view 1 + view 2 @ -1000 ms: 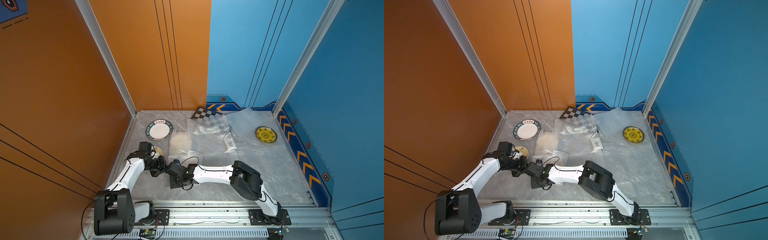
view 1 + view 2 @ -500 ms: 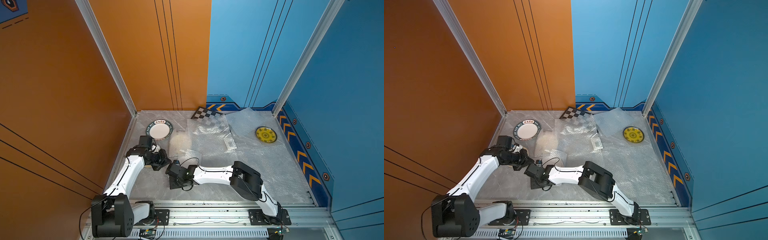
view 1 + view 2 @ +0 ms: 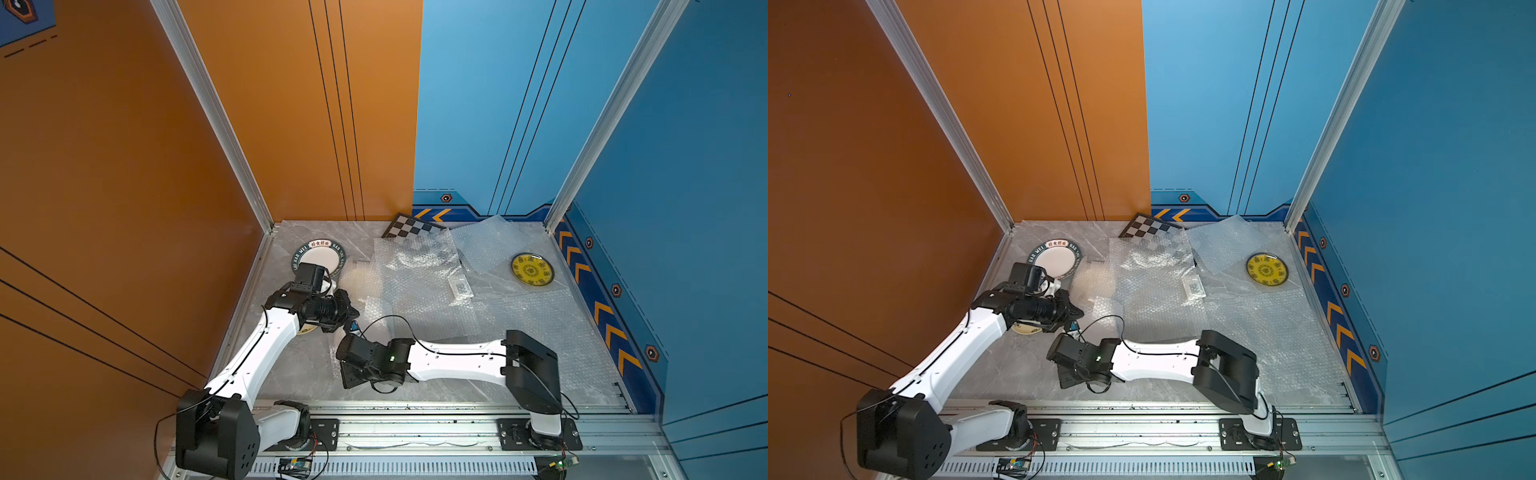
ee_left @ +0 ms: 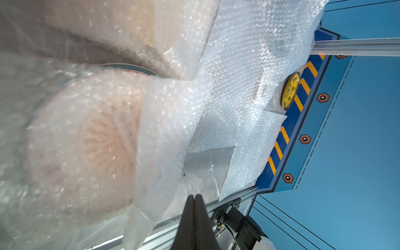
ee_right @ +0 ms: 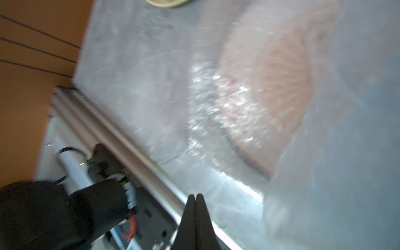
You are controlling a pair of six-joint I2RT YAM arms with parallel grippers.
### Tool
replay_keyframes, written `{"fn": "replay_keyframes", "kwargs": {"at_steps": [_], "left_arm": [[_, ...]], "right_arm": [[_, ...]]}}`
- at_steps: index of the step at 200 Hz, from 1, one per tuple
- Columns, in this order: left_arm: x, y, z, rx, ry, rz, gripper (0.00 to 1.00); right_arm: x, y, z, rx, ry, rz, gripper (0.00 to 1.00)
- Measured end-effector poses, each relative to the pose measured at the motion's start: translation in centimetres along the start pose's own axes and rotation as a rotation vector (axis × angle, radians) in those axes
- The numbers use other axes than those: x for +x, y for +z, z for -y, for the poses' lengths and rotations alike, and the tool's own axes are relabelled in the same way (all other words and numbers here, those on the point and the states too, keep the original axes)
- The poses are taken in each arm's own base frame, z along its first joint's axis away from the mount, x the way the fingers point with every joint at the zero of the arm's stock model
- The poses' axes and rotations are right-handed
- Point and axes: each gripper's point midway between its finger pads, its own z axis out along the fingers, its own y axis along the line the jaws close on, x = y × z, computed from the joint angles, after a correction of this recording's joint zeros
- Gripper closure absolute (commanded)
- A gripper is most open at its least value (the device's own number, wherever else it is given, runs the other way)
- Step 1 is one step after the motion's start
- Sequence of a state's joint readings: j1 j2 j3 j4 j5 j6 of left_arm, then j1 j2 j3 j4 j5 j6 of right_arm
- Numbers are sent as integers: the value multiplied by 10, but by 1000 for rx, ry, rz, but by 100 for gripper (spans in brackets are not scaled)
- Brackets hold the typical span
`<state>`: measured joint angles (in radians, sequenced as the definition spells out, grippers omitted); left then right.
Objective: Unpack dinner plates from bubble wrap
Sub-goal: Unwrap the bubble wrap at the center of the board.
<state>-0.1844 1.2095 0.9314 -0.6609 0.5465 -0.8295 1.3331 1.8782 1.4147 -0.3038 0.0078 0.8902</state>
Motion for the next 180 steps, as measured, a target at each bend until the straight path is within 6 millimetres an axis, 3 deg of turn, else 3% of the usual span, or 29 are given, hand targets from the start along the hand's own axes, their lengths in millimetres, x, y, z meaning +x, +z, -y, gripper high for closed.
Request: {"fn": "replay_keyframes", "kwargs": {"at_steps": [13, 31, 44, 87, 118, 138, 163, 180], "left_arm": [[-1, -1, 8, 15, 14, 9, 100], [-3, -4, 19, 31, 35, 23, 100], [-3, -4, 24, 40, 42, 27, 100], [9, 5, 39, 46, 77, 4, 100], [14, 19, 61, 62, 101, -21, 100], [12, 31, 75, 74, 108, -26, 100], [10, 47, 94, 80, 118, -41, 100], [9, 58, 109, 89, 131, -52, 87]], "right_arm": [[-7, -30, -13, -66, -8, 51, 64], [-16, -64, -14, -123, 20, 119, 55], [-16, -78, -5, -132, 45, 148, 53], [1, -113, 59, -62, 155, 244, 42], [-15, -154, 107, -26, 314, 381, 34], [-23, -174, 128, 7, 387, 437, 32], [-17, -185, 148, 38, 445, 457, 30], [-8, -188, 164, 68, 481, 459, 29]]}}
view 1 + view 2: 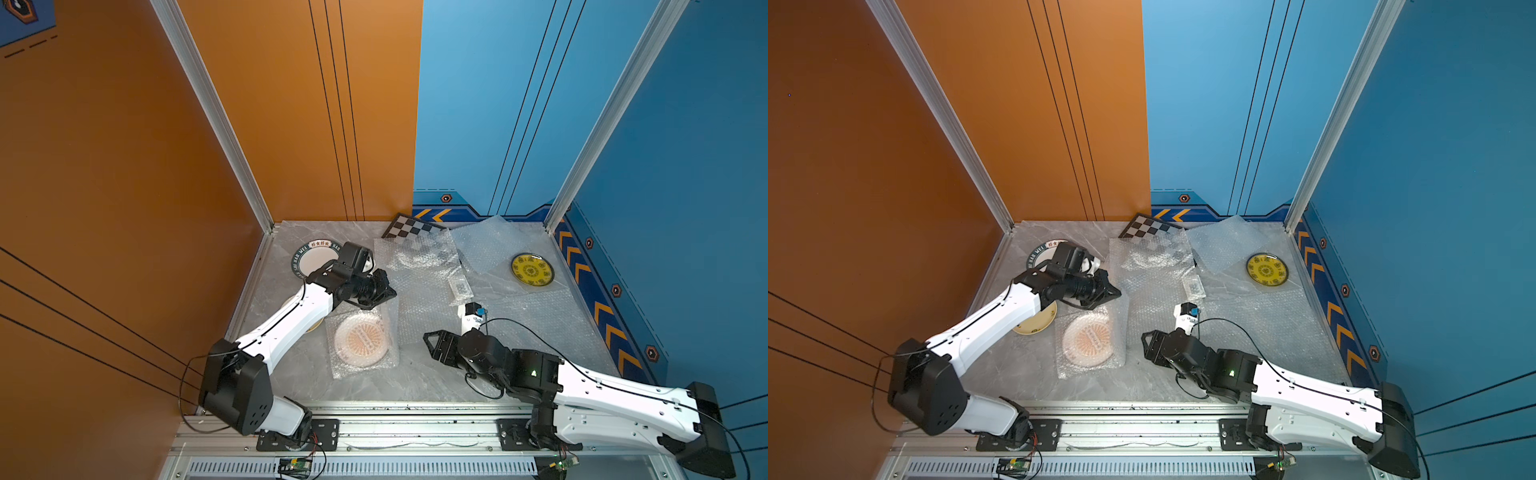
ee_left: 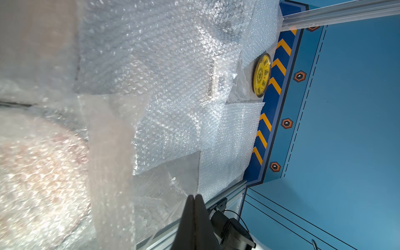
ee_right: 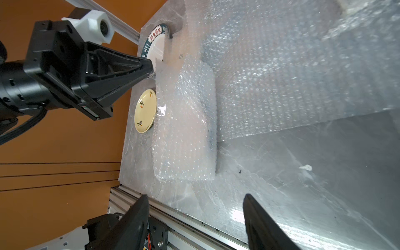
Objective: Unpack dinner plates from bubble wrap
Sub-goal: Unwrap the bubble wrap at the center of the board.
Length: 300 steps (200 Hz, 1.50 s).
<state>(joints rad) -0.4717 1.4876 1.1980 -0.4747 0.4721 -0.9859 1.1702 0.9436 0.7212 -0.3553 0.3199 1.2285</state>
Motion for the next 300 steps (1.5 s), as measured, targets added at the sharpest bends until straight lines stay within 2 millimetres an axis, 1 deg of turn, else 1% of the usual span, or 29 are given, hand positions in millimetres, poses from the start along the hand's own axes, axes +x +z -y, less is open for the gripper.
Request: {"fn": "replay_keyframes", "kwargs": {"at_steps": [14, 26, 40, 60, 74, 83, 88, 104, 122, 134, 146, 159, 169, 183, 198, 212, 222, 229, 238, 248, 260, 271, 284, 300], "left_arm": [[-1, 11, 9, 6, 10, -12, 82], [-1, 21, 12, 7, 9, -24, 76], [0, 34, 14, 8, 2, -39, 66], [4, 50, 14, 3, -19, -71, 44], [6, 60, 24, 23, -10, -94, 28], [8, 65, 36, 49, 10, -107, 15], [9, 67, 44, 65, 21, -113, 1], [14, 69, 76, 129, 85, -135, 2], [20, 66, 109, 194, 161, -153, 2], [24, 64, 124, 218, 208, -162, 2], [27, 63, 131, 230, 237, -171, 2], [30, 65, 129, 224, 249, -186, 2], [31, 68, 124, 210, 247, -198, 2], [33, 75, 116, 188, 240, -217, 2], [36, 82, 105, 162, 230, -235, 2], [38, 89, 94, 136, 221, -251, 2], [39, 92, 90, 124, 216, -258, 2], [39, 93, 88, 119, 214, -261, 2], [39, 95, 87, 116, 213, -263, 2], [39, 95, 87, 116, 214, -263, 2], [39, 95, 87, 117, 215, -262, 2], [36, 96, 87, 116, 218, -250, 2], [33, 96, 85, 111, 212, -246, 2], [34, 97, 83, 105, 208, -250, 2]], "right_arm": [[0, -2, 14, 34, 16, 2, 28], [-2, -4, 22, 57, 26, 6, 28], [-6, -7, 28, 70, 38, 15, 28], [-15, -13, 37, 84, 67, 38, 27], [-21, -17, 43, 94, 85, 57, 27], [-24, -20, 48, 103, 95, 66, 27], [-25, -21, 51, 108, 99, 71, 27], [-30, -23, 59, 131, 111, 83, 27], [-32, -23, 65, 156, 115, 88, 27], [-30, -21, 69, 173, 109, 81, 27], [-27, -18, 71, 193, 96, 64, 28], [-22, -13, 70, 222, 63, 37, 29], [-21, -9, 62, 232, 32, 18, 31], [-18, -2, 44, 222, -24, -11, 34], [-16, 8, 18, 175, -76, -33, 40], [-13, 21, -3, 125, -108, -43, 50], [-11, 32, -12, 100, -117, -45, 62], [-9, 41, -15, 89, -128, -52, 72], [-6, 55, -17, 85, -154, -60, 83], [-3, 72, -16, 89, -149, -73, 87], [-2, 91, -10, 102, -153, -86, 90], [-1, 104, -4, 109, -143, -95, 91], [1, 114, 3, 113, -132, -97, 92], [-1, 122, 15, 125, -112, -96, 93]]}}
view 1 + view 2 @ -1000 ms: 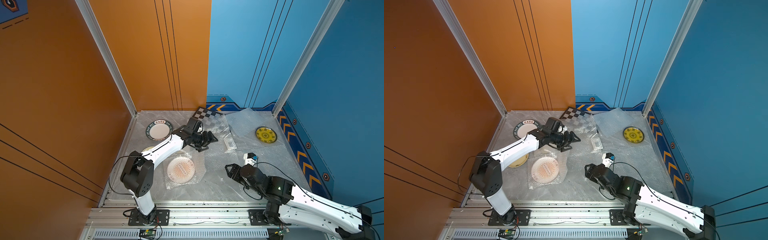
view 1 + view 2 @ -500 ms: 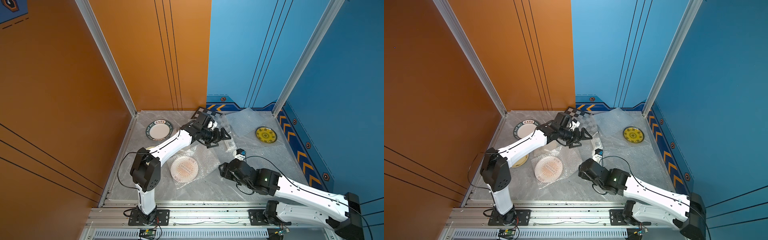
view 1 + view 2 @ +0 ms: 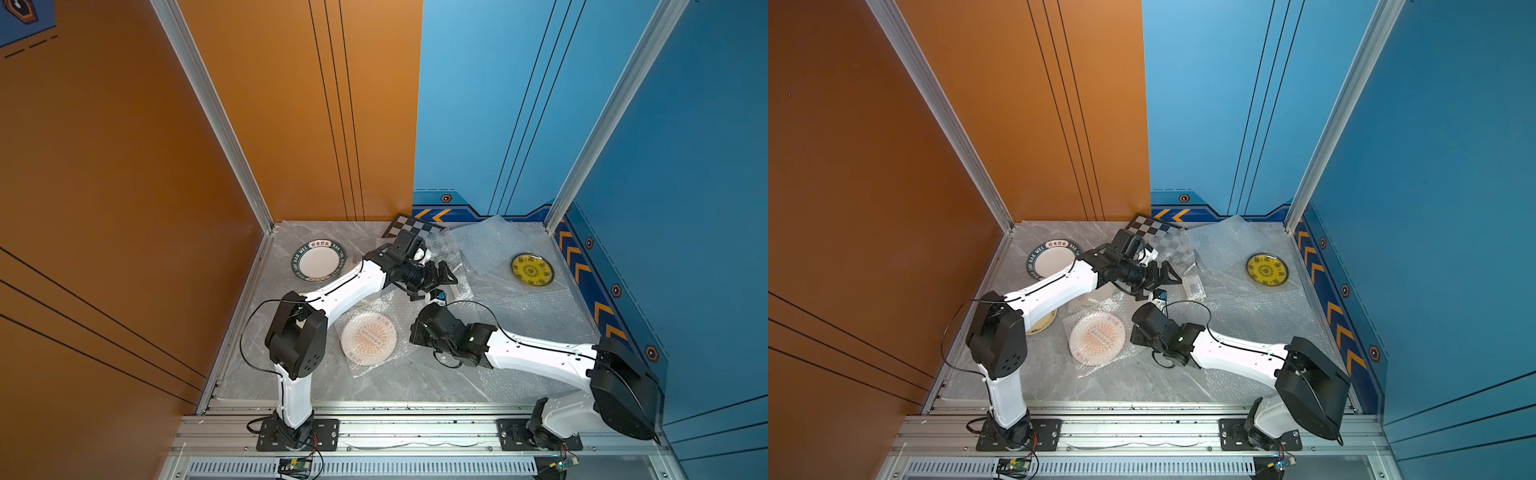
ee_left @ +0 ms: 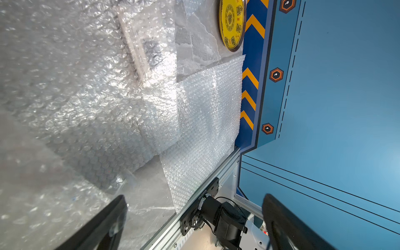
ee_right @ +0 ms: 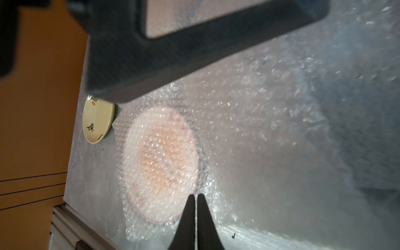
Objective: Unpack dinner plates from bubble wrap
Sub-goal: Unwrap the bubble wrap at the center of the board.
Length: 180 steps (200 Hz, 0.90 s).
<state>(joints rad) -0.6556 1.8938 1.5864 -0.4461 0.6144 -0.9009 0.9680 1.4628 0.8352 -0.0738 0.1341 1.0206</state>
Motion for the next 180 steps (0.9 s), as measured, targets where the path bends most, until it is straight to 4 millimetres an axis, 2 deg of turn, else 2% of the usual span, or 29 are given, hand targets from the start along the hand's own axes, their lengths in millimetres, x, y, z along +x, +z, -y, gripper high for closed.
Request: {"fn": "replay_keyframes", "kwargs": {"at_steps": [24, 46, 88, 143, 162, 180], "left_arm": [[1, 1, -1, -4, -4, -4, 2], [2, 3, -5, -15, -13, -12, 2], [-2, 21, -26, -81, -61, -48, 2], [-14, 27, -40, -158, -92, -46, 2], [-19, 23, -37, -166, -95, -35, 2], [-32, 16, -5, -91, -45, -4, 2]], "right_arm": [[0, 12, 8, 15, 12, -8, 94], [13, 27, 16, 30, 15, -46, 95], [26, 46, 26, 38, 48, -62, 98], [26, 67, 21, 1, 119, -26, 100], [26, 70, 17, -20, 134, -21, 100], [49, 77, 22, -9, 127, -83, 100]]}}
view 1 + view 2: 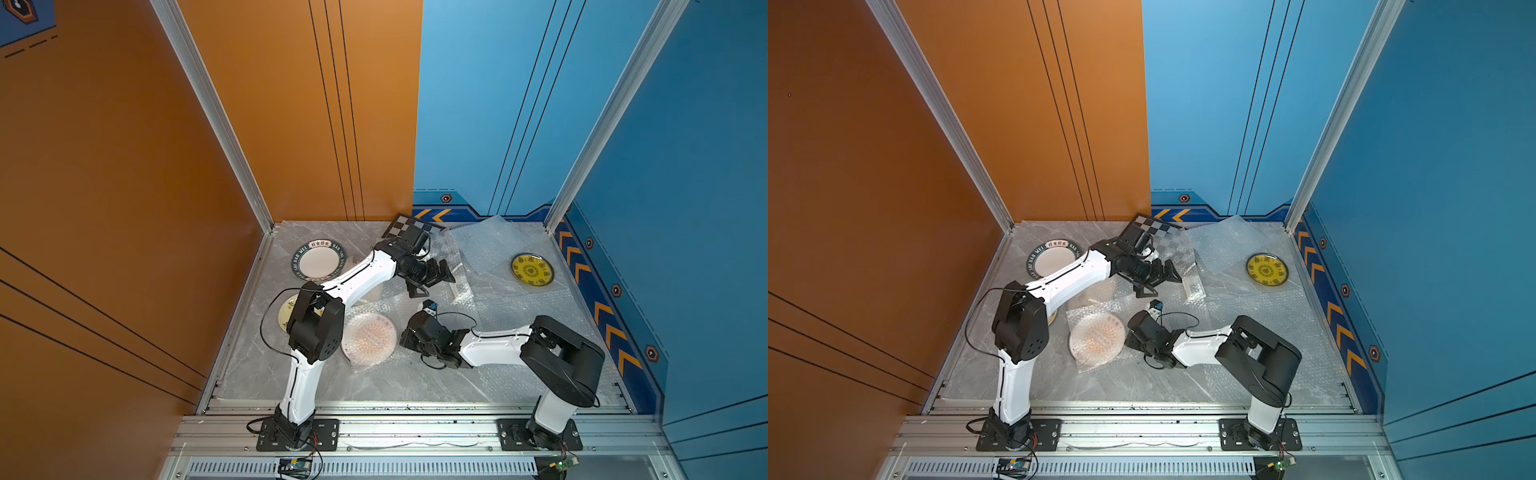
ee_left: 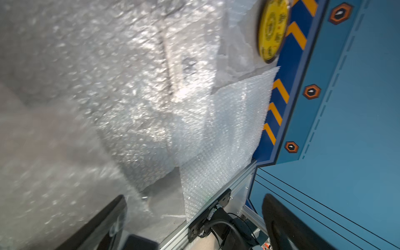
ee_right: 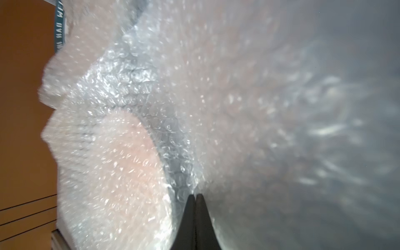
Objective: Unpack dinner plates from bubble wrap
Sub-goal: Unwrap the bubble wrap at the center of the board.
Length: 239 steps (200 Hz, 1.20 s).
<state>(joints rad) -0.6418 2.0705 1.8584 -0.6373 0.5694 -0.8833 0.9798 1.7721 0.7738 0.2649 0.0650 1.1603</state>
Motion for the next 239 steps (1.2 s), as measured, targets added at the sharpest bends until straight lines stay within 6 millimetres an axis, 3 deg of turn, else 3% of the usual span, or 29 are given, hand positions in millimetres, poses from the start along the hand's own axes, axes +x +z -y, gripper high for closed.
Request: {"fn": "replay_keyframes", "kwargs": {"at_steps": [22, 46, 109, 141, 158, 175, 208, 221, 239], "left_arm": [[-8, -16, 36, 76, 60, 35, 2], [-10, -30, 56, 103, 86, 54, 2], [-11, -49, 76, 123, 129, 74, 2], [-8, -69, 79, 131, 153, 97, 2], [0, -91, 71, 126, 157, 114, 2], [5, -126, 55, 120, 149, 159, 2], [18, -202, -1, 97, 80, 293, 2], [30, -220, -21, 81, 61, 334, 2], [56, -228, -39, 60, 63, 343, 2]], "right_arm": [[7, 1, -7, -27, 10, -18, 100], [12, 2, -10, -41, 25, -25, 100], [17, 3, -16, -67, 39, -39, 100], [18, -2, -18, -49, -5, -56, 91], [18, -11, -21, -28, -47, -70, 82], [12, -25, -34, -43, -77, -65, 74], [-10, -59, -70, -126, -107, -21, 59], [-15, -72, -81, -150, -112, -8, 56], [-21, -86, -89, -170, -114, 3, 53]]}}
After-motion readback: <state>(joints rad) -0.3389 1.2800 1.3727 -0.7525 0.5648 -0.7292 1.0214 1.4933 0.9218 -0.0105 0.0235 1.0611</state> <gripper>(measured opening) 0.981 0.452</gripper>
